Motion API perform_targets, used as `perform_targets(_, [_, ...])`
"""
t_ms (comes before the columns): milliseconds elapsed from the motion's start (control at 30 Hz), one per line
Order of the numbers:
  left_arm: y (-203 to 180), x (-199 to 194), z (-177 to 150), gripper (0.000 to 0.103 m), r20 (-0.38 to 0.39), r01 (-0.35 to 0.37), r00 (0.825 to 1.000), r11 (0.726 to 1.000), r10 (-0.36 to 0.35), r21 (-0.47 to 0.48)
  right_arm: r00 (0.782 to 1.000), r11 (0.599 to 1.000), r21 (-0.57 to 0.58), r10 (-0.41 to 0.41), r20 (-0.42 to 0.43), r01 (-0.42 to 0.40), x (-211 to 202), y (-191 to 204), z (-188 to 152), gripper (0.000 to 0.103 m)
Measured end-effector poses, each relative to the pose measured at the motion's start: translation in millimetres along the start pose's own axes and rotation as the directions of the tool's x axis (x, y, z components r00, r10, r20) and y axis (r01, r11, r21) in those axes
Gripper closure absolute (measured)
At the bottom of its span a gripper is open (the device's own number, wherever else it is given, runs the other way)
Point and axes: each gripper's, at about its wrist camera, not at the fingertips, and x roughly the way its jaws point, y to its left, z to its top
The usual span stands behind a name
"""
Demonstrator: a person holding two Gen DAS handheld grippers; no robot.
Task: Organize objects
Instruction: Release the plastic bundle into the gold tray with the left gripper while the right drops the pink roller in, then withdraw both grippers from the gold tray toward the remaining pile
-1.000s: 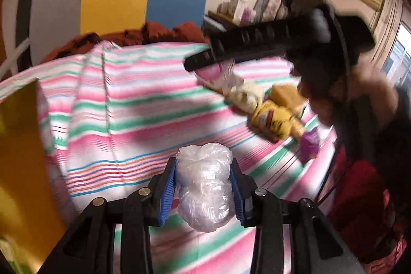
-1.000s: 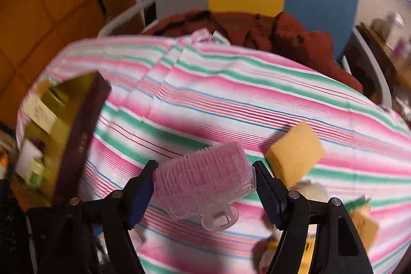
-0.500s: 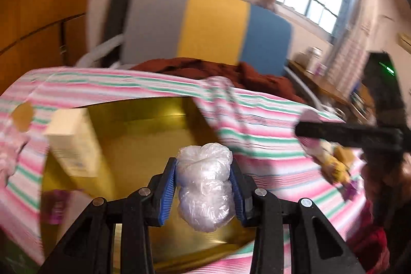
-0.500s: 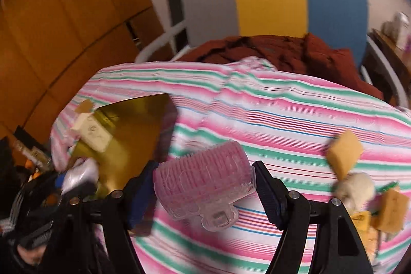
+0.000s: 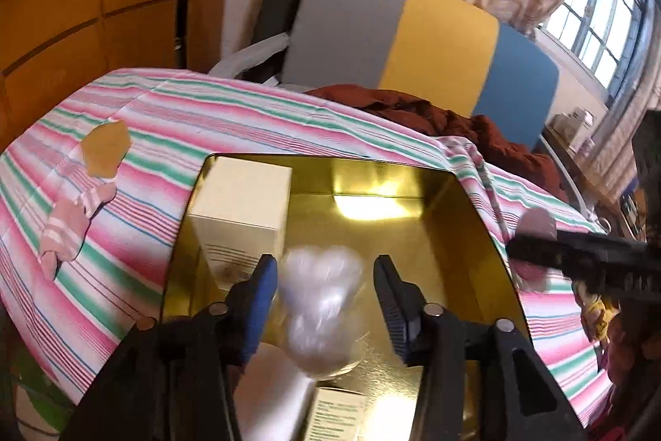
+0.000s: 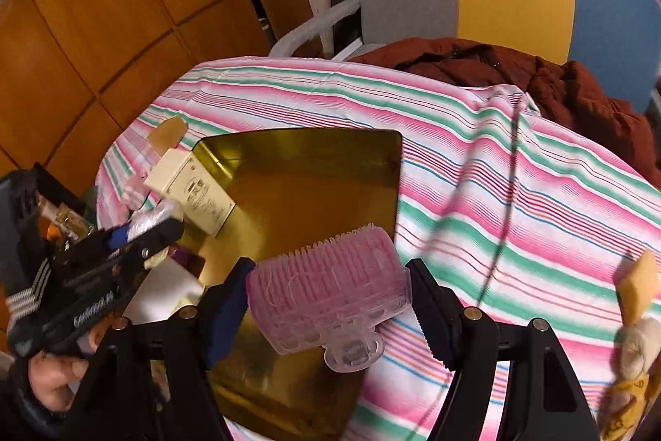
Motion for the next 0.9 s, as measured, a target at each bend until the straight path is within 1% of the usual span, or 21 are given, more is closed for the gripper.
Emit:
perform_targets(33, [3.2, 0.3, 0.3, 0.049, -0.001, 0.000, 1.000, 1.000, 0.000, -0.017, 1.000, 1.000, 0.015, -0.008, 0.006, 0.008, 4.6, 1.3, 6.6, 0.028])
perform_targets(67, [5.0, -0.1, 0.1, 0.048, -0.001, -0.002, 1.000, 1.000, 0.002, -0.022, 1.000, 1.000, 0.027, -0.013, 0.015, 0.013, 6.8, 2.0, 11.2, 0.027])
perform_targets(100, [6.4, -1.0, 0.2, 0.048, 0.002, -0.004, 1.000, 1.000, 0.004, -0.025, 0.999, 0.999, 0.047, -0.006, 0.032, 0.004, 8.7, 2.2, 18.4, 0.017])
perform_targets(167, [8.3, -5.8, -2.4, 0.048, 0.013, -0.018, 1.000, 0.999, 0.019, -0.026, 0.998, 0.996, 0.085, 0.015, 0.065, -0.021, 8.3, 1.2, 26.7, 0.000])
perform_targets(200, [8.2, -7.8, -2.9, 0.048, 0.016, -0.022, 1.000, 0.999, 0.023, -0.024, 0.996, 0.994, 0.103, 0.019, 0.087, -0.028, 5.9, 1.1, 30.9, 0.000])
perform_targets(300, [7.7, -16.8, -6.0, 0.048, 0.033, -0.028, 0.999, 0.999, 0.029, -0.023, 0.993, 0.993, 0.110, 0.020, 0.115, -0.032, -1.0, 4.5, 33.5, 0.000])
perform_targets(367, [4.7, -22.9, -8.7, 0.048, 0.041, -0.035, 0.999, 0.999, 0.036, -0.013, 0.994, 0.995, 0.100, 0.018, 0.110, -0.030, -3.3, 6.6, 29.9, 0.000])
perform_targets(600, [-1.9, -40.4, -19.4, 0.048, 0.046, -0.026, 0.999, 1.000, 0.026, -0.012, 0.996, 0.996, 0.083, -0.018, 0.092, 0.010, -10.0, 7.6, -0.9, 0.000])
perform_targets(733, [-9.4, -49.7, -24.9, 0.048, 0.053, -0.031, 0.998, 1.000, 0.030, 0.005, 0.992, 0.997, 0.071, -0.050, 0.113, 0.042, -19.1, 10.6, -18.7, 0.000])
perform_targets(900, [-16.9, -59.6, -32.1, 0.048, 0.058, -0.036, 0.998, 0.999, 0.035, 0.016, 0.983, 0.995, 0.061, -0.091, 0.159, 0.082, -33.6, 16.3, -35.3, 0.000])
